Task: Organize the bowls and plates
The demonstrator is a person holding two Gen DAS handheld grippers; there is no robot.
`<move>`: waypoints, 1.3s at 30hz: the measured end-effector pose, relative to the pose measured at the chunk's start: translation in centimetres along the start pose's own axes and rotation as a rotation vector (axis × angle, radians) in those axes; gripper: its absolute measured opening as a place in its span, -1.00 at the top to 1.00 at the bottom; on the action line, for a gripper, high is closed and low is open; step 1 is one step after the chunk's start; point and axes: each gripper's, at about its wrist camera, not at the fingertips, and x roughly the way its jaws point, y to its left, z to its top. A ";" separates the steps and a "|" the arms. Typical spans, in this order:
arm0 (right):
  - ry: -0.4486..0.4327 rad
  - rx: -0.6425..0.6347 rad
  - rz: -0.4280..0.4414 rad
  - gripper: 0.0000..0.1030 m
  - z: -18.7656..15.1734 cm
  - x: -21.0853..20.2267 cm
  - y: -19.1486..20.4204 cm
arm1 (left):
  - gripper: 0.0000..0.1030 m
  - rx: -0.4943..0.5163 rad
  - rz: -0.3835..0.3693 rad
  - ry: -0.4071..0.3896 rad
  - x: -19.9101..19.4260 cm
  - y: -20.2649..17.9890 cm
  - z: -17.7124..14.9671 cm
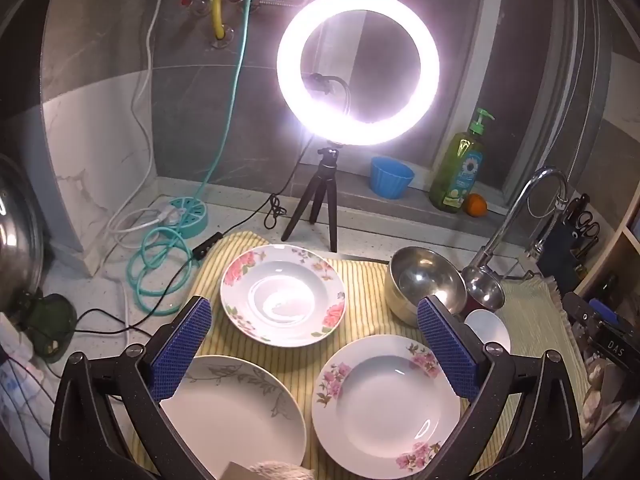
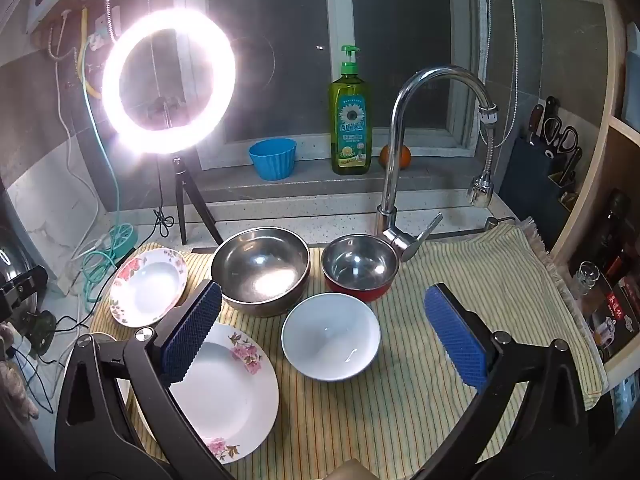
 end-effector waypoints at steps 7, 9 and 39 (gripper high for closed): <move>-0.012 -0.001 0.000 -1.00 0.2 0.2 0.0 | -0.98 0.014 -0.011 -0.011 -0.1 -0.2 -0.3; -0.011 0.000 -0.001 -1.00 0.1 0.1 0.0 | -0.98 0.019 -0.004 -0.007 0.0 -0.2 -0.1; -0.028 -0.008 -0.024 -1.00 0.6 0.5 0.0 | -0.98 0.025 -0.007 0.004 0.9 -0.5 0.4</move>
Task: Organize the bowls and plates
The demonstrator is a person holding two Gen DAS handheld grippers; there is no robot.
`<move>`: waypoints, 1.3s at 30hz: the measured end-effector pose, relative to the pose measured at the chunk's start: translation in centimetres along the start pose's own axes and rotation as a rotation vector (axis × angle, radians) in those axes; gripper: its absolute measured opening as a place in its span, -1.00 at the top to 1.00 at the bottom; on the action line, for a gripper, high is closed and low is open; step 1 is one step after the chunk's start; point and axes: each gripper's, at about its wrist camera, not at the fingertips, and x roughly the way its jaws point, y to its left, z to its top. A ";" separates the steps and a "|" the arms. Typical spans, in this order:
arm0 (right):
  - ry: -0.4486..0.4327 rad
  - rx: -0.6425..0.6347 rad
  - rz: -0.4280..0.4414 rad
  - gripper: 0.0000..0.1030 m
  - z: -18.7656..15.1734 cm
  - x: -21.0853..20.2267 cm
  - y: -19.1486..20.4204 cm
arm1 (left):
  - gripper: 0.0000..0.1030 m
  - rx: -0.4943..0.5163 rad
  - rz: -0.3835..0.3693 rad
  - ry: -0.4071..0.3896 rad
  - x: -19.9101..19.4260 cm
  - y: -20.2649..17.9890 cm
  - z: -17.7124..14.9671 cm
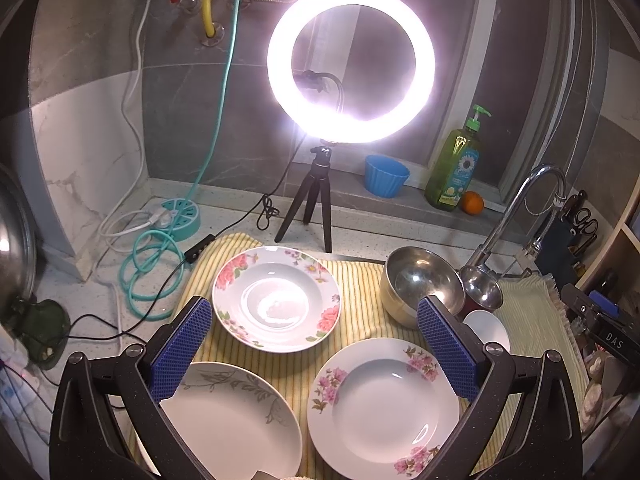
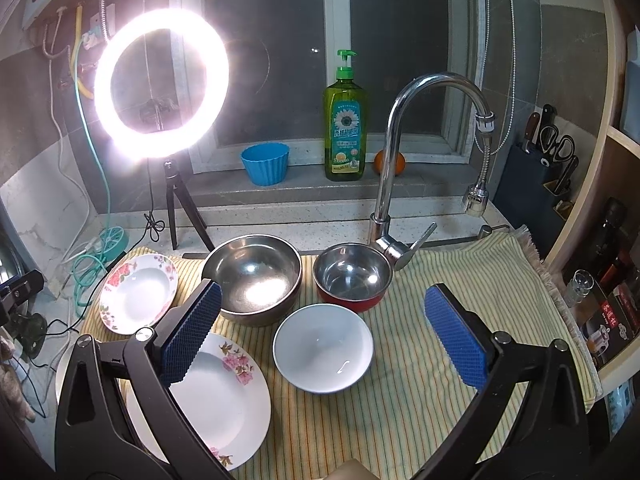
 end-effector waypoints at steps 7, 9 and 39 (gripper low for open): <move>-0.007 -0.001 -0.007 -1.00 -0.1 0.1 -0.4 | -0.98 0.003 0.000 0.001 0.0 0.0 -0.1; -0.007 -0.002 -0.006 -1.00 0.0 0.0 -0.2 | -0.98 0.003 -0.001 0.000 0.0 0.0 -0.1; -0.002 -0.004 -0.009 -1.00 -0.1 0.2 -0.2 | -0.98 0.007 0.000 0.004 0.2 -0.3 -0.4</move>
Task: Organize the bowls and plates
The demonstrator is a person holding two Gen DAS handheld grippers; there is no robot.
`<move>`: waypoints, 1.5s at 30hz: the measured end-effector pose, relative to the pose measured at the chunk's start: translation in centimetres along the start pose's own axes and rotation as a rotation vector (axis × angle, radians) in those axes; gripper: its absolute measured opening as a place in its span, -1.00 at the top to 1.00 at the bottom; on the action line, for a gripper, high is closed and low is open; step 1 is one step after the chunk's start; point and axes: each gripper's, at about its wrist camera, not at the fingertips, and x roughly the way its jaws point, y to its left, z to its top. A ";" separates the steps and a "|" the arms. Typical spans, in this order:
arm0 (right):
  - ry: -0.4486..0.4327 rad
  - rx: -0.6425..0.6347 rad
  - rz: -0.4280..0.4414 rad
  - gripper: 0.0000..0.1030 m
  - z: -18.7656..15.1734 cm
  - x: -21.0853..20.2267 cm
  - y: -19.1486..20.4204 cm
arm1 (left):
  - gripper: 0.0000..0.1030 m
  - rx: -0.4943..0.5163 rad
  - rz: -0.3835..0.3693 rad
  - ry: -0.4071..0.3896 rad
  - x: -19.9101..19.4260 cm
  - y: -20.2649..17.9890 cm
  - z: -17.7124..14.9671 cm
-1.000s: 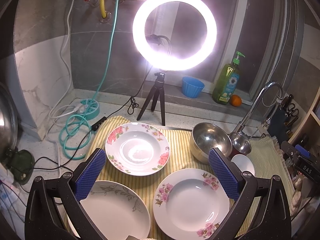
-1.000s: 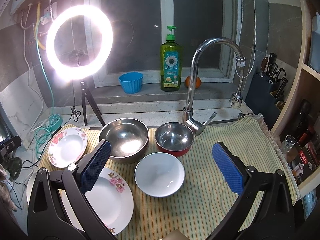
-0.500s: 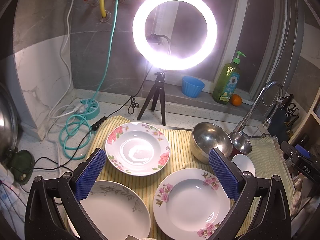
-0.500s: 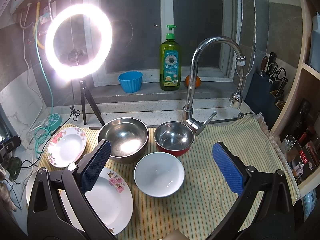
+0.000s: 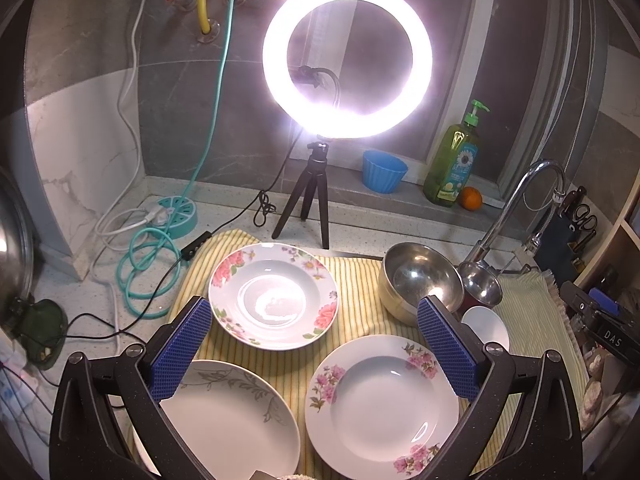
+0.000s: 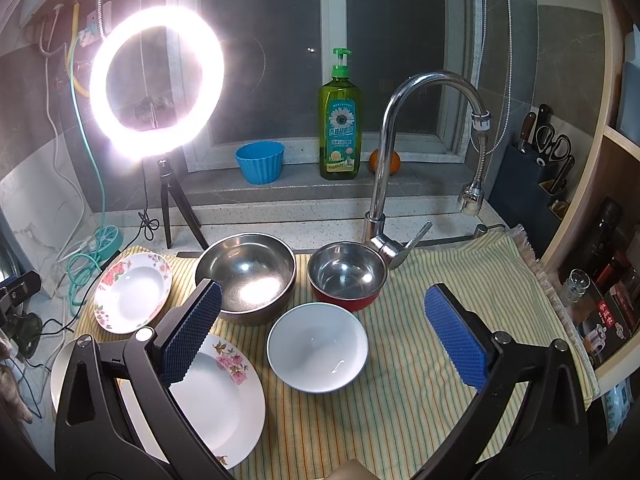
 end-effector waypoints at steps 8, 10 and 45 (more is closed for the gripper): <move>0.003 0.000 0.000 -1.00 -0.1 0.1 -0.2 | -0.98 0.001 0.000 0.002 0.0 -0.1 -0.2; 0.002 0.001 0.000 -1.00 -0.1 0.1 -0.1 | -0.98 0.002 0.001 0.003 0.1 -0.1 -0.3; 0.509 0.177 0.360 0.29 -11.0 7.1 -3.1 | 0.28 -0.064 -0.205 0.458 9.0 2.7 -6.6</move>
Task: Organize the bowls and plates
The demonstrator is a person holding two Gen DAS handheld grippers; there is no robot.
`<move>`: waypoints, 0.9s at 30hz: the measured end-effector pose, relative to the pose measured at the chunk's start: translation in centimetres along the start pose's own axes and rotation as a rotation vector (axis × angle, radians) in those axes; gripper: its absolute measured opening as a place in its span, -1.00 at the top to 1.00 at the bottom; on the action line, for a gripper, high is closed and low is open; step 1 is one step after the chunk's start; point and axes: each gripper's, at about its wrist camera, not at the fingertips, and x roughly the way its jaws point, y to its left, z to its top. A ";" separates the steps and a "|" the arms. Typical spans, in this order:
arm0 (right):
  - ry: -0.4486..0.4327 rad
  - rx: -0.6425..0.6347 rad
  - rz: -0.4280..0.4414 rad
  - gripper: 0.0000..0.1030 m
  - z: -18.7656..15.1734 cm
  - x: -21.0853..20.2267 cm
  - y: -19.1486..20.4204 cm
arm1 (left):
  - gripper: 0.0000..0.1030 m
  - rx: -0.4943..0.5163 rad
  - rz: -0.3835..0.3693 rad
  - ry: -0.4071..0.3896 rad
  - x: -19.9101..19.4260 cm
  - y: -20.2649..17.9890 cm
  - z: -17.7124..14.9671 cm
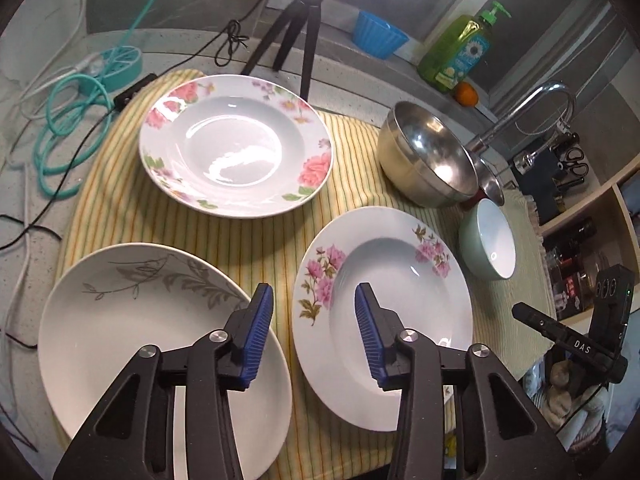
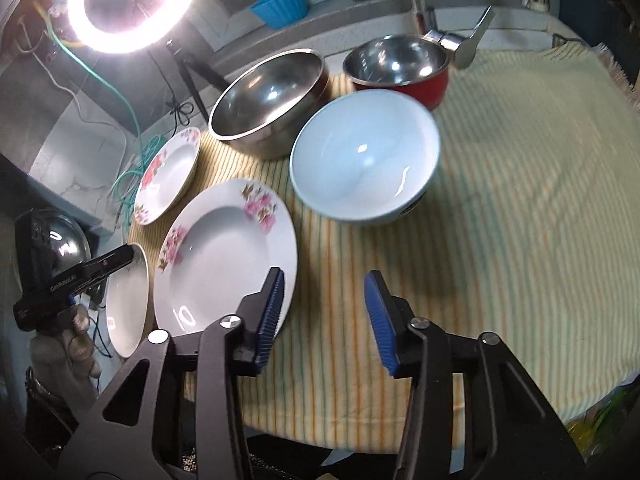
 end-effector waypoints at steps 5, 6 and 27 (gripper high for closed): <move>0.057 0.032 0.054 0.51 -0.3 2.1 0.1 | 0.34 0.030 0.000 0.049 1.6 -0.1 0.9; 0.063 0.037 0.062 0.56 -0.3 2.5 0.2 | 0.38 0.035 0.003 0.059 2.0 -0.1 1.0; 0.158 0.097 0.166 0.74 -0.1 5.8 -0.2 | 0.63 0.018 -0.020 0.138 4.9 0.9 1.9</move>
